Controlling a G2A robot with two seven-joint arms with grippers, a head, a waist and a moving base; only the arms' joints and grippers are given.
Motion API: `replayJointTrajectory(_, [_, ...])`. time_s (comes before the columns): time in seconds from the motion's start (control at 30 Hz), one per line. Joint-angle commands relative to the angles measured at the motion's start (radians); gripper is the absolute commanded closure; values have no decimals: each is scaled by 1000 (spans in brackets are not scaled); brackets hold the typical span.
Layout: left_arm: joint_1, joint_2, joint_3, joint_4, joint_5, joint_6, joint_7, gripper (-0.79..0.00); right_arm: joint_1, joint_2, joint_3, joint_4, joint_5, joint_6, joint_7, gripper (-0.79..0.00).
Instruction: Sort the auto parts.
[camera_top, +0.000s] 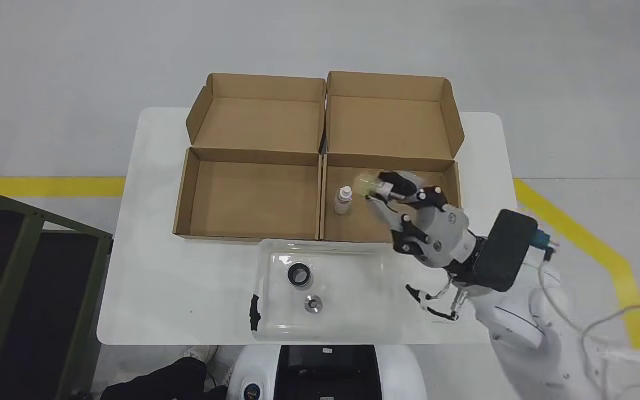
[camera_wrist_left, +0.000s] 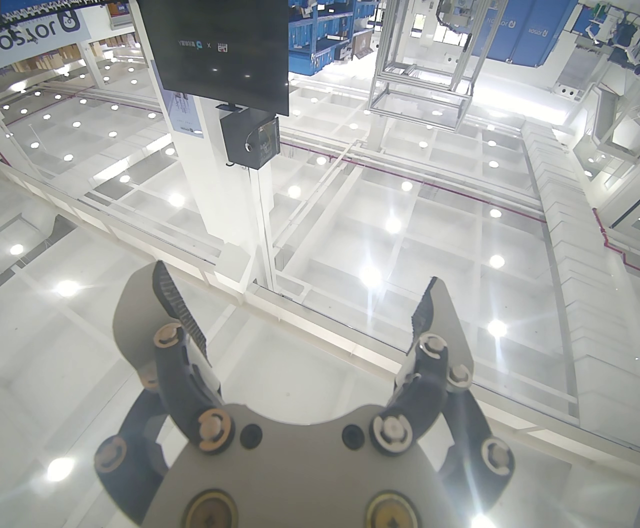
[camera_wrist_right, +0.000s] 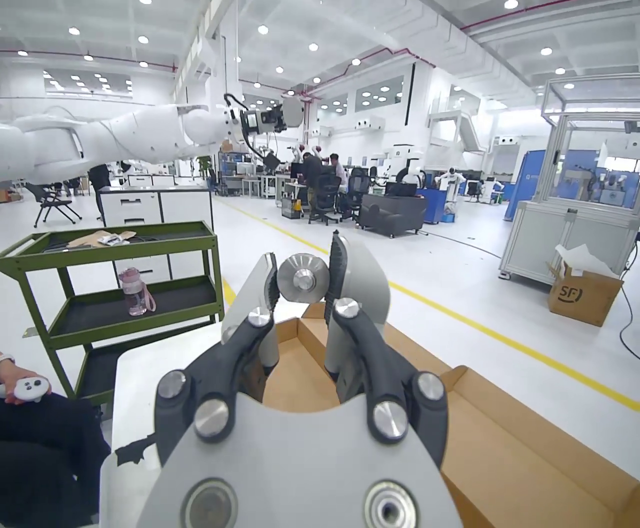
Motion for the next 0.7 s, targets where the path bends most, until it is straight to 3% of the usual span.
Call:
replayJointTrajectory(0.0, [0, 0, 0, 0, 0, 0, 0, -785, -7, 1, -2, 3, -30, 6, 16, 0])
replayJointTrajectory(0.37, [0, 0, 0, 0, 0, 0, 0, -785, -85, 10, 14, 104, -203, 31, 109, 0])
replayJointTrajectory(0.67, [0, 0, 0, 0, 0, 0, 0, -785, -72, 15, 15, 214, -279, 22, 210, 0])
